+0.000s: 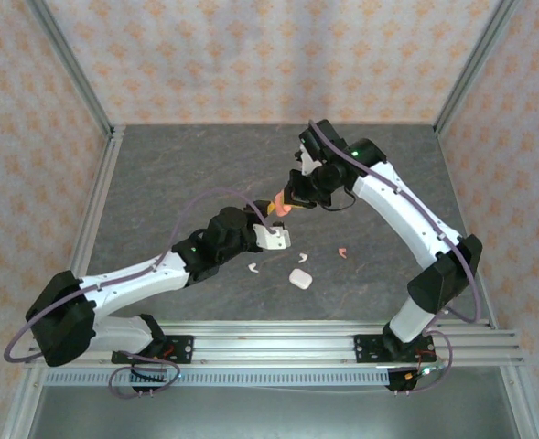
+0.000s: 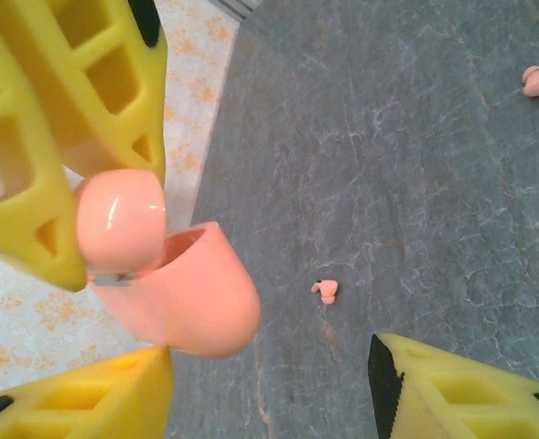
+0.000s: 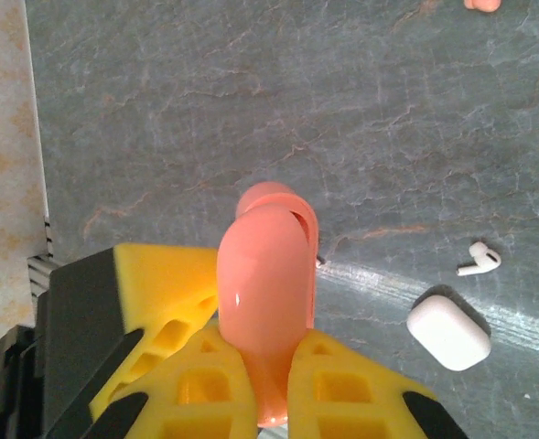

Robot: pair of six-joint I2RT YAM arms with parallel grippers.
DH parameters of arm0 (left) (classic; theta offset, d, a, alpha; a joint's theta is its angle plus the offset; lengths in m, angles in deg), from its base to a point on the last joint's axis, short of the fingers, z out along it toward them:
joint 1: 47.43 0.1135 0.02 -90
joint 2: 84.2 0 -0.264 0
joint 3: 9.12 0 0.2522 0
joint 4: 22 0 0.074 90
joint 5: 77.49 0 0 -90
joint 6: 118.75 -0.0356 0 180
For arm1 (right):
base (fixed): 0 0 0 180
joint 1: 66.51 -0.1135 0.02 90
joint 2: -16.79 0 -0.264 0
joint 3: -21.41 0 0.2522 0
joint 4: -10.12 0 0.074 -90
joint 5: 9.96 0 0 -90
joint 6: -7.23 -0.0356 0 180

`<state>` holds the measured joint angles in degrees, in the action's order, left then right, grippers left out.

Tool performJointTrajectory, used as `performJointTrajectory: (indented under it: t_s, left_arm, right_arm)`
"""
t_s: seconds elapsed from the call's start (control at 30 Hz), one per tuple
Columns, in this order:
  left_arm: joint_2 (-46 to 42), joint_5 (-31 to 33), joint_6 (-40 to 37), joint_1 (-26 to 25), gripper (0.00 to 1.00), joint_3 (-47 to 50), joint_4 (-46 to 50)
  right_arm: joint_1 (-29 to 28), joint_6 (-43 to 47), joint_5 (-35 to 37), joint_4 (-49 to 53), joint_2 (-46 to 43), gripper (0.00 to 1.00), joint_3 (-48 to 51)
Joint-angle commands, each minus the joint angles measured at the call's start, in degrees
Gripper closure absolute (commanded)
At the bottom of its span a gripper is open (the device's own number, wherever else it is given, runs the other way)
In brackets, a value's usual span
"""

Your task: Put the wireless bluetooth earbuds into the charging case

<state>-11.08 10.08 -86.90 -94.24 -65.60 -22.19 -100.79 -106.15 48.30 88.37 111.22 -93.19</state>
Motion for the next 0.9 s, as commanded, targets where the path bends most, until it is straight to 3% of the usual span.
performJointTrajectory:
  t_s: [0.0,0.23,0.47,0.7,0.87]
  left_arm:
    - [1.60,3.53,-2.37,-0.84,0.44,-1.24,-5.84]
    - [3.39,4.91,2.05,-0.91,0.55,-1.10,-11.75]
    - [3.13,2.92,14.64,0.58,0.73,-0.93,-12.65]
    - [0.66,0.02,26.22,3.57,0.59,2.31,-14.41]
    - [-2.65,-3.24,33.94,6.29,0.54,5.06,-11.83]
  right_arm:
    - [0.60,-0.33,-2.54,3.30,1.25,0.99,-1.90]
    - [1.17,-1.18,-3.00,2.76,1.95,1.00,-0.99]
    - [2.24,-6.26,-6.23,-5.99,1.12,1.00,3.75]
    - [4.15,-11.39,-5.47,-15.38,-0.66,0.99,10.60]
    - [5.80,-19.33,-5.42,-27.30,-1.94,0.99,19.83]
